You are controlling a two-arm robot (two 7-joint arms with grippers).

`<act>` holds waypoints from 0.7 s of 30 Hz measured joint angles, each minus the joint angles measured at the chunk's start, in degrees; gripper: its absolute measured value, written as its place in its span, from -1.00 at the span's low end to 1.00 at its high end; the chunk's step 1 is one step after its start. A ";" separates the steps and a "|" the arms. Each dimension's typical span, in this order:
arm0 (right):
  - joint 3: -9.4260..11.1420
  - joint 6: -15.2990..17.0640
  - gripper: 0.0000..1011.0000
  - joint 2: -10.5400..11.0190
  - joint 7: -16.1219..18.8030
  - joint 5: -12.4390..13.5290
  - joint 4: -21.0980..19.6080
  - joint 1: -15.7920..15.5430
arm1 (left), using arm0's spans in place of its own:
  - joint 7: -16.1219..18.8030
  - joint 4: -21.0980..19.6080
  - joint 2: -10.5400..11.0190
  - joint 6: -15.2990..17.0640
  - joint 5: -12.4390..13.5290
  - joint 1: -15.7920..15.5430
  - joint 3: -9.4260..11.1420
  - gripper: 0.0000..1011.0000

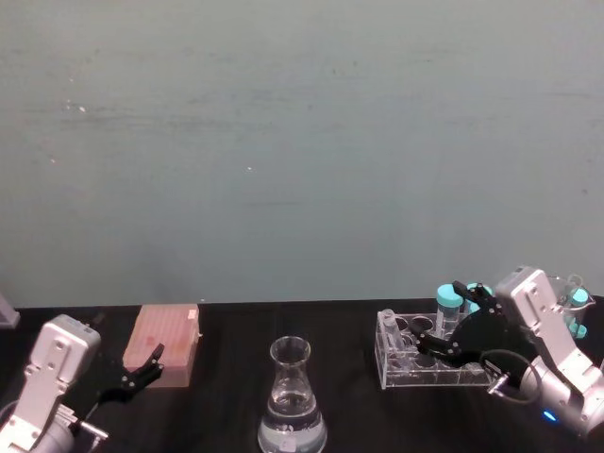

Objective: Pour the liquid from the test tube into the beaker using one hand.

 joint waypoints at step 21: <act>-0.29 0.11 0.98 -4.66 7.60 -0.66 7.62 4.55 | 0.00 0.00 0.00 0.00 0.00 0.00 0.00 0.98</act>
